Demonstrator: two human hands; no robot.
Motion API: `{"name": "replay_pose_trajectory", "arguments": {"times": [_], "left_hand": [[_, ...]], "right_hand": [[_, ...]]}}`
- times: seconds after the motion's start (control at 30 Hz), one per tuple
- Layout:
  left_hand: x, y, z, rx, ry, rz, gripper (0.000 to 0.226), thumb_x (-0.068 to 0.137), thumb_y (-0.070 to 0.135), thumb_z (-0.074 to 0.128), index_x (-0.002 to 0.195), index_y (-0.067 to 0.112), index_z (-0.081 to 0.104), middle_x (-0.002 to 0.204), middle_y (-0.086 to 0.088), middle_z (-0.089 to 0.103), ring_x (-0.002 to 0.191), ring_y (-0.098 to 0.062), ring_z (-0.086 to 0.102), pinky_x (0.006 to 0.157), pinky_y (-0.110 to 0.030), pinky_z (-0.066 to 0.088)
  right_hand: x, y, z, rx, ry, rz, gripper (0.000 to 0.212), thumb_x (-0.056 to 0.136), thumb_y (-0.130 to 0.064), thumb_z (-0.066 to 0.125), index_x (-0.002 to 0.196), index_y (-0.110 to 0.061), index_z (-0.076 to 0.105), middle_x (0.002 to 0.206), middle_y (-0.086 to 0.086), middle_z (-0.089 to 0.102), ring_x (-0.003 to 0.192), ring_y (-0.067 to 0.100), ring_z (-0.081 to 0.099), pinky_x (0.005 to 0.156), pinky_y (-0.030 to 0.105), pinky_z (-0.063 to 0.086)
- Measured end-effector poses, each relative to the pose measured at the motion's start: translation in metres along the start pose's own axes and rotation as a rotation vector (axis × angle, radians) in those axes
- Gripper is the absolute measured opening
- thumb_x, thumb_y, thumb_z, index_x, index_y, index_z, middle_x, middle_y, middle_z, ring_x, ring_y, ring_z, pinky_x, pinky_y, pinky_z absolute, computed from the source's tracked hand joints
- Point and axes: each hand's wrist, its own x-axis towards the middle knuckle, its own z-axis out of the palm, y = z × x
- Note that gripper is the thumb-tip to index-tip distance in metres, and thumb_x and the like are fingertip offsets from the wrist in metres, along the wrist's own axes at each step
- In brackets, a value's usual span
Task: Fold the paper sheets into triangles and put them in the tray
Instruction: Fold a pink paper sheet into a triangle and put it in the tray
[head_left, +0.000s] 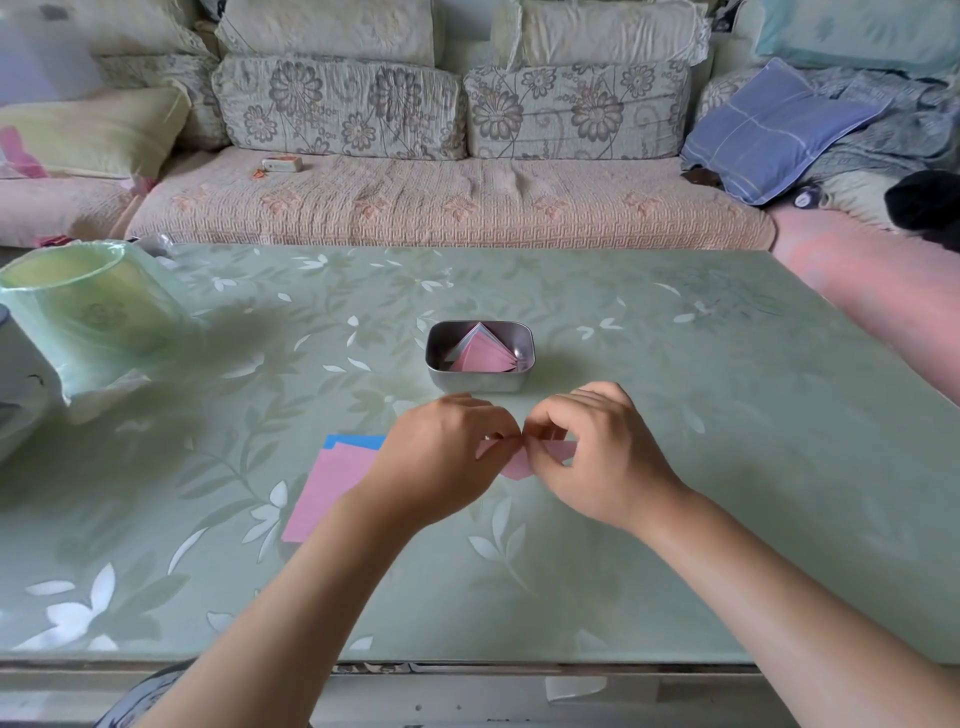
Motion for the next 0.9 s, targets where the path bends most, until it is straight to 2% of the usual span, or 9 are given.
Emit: {"name": "replay_pose_trajectory", "arguments": {"times": [0.2,0.37,0.43,0.5,0.57,0.63,0.77,0.83,0.9], "left_hand": [[0.002,-0.005,-0.006,0.015,0.019,-0.018,0.010,0.087,0.031,0.063,0.082,0.028,0.072,0.075,0.012,0.066,0.077,-0.013,0.057,0.060,-0.034,0.050],[0.002,-0.023,-0.017,0.070,0.088,-0.131,0.008,0.087,0.026,0.068,0.081,0.030,0.072,0.064,0.028,0.047,0.072,-0.003,0.046,0.054,-0.021,0.039],[0.003,-0.028,-0.018,0.016,0.093,-0.185,0.011,0.089,0.026,0.067,0.080,0.029,0.071,0.066,0.027,0.051,0.072,-0.002,0.046,0.056,-0.023,0.038],[0.004,-0.029,-0.017,-0.058,0.081,-0.238,0.011,0.089,0.027,0.066,0.079,0.031,0.069,0.072,0.022,0.060,0.073,-0.002,0.051,0.060,-0.019,0.038],[0.005,-0.026,-0.012,-0.172,0.069,-0.298,0.010,0.088,0.027,0.067,0.080,0.031,0.070,0.074,0.019,0.065,0.073,-0.001,0.056,0.060,-0.010,0.039],[0.005,-0.019,-0.006,-0.295,0.051,-0.350,0.010,0.089,0.026,0.067,0.081,0.031,0.071,0.074,0.021,0.067,0.072,-0.001,0.058,0.062,-0.009,0.041],[0.005,-0.010,0.001,-0.453,0.007,-0.411,0.012,0.089,0.023,0.065,0.082,0.032,0.068,0.076,0.021,0.068,0.067,-0.003,0.060,0.064,-0.018,0.046],[0.005,-0.009,0.001,-0.480,-0.068,-0.418,0.006,0.086,0.030,0.063,0.082,0.032,0.066,0.078,0.019,0.069,0.067,-0.005,0.060,0.063,-0.024,0.049],[0.004,-0.007,0.000,-0.492,-0.136,-0.436,0.014,0.077,0.040,0.057,0.082,0.031,0.066,0.077,0.015,0.070,0.065,-0.007,0.060,0.059,-0.026,0.049]], "right_hand": [[0.002,0.007,-0.004,-0.025,-0.027,0.065,0.007,0.071,-0.018,0.068,0.068,-0.019,0.061,0.063,-0.011,0.062,0.058,0.013,0.057,0.084,0.041,0.045],[0.002,0.018,-0.009,-0.059,-0.020,0.130,0.017,0.070,-0.011,0.072,0.069,-0.021,0.058,0.057,-0.020,0.049,0.055,0.011,0.054,0.084,0.038,0.045],[0.001,0.023,-0.009,-0.061,-0.018,0.171,0.021,0.073,-0.011,0.072,0.070,-0.023,0.055,0.056,-0.018,0.049,0.055,0.010,0.054,0.081,0.035,0.045],[-0.001,0.025,-0.006,0.018,-0.036,0.230,0.015,0.078,-0.018,0.068,0.073,-0.023,0.055,0.062,-0.015,0.056,0.059,0.011,0.056,0.075,0.032,0.047],[-0.002,0.020,-0.003,0.212,-0.093,0.358,0.009,0.082,-0.034,0.061,0.086,-0.026,0.060,0.079,-0.015,0.063,0.068,0.008,0.060,0.072,0.028,0.049],[-0.001,0.016,0.002,0.420,-0.169,0.472,0.026,0.082,-0.047,0.059,0.100,-0.029,0.063,0.091,-0.013,0.066,0.072,0.007,0.061,0.074,0.025,0.049],[0.001,0.014,0.008,0.509,-0.186,0.494,0.022,0.096,-0.030,0.061,0.083,-0.013,0.065,0.079,0.008,0.070,0.074,0.033,0.062,0.074,0.044,0.050],[0.001,0.016,0.009,0.496,-0.173,0.491,0.026,0.099,-0.025,0.057,0.079,-0.009,0.061,0.073,0.011,0.067,0.065,0.024,0.054,0.068,0.039,0.044],[0.000,0.017,0.009,0.475,-0.187,0.473,0.027,0.100,-0.025,0.057,0.076,-0.012,0.059,0.064,0.003,0.058,0.059,0.013,0.044,0.063,0.034,0.038]]}}
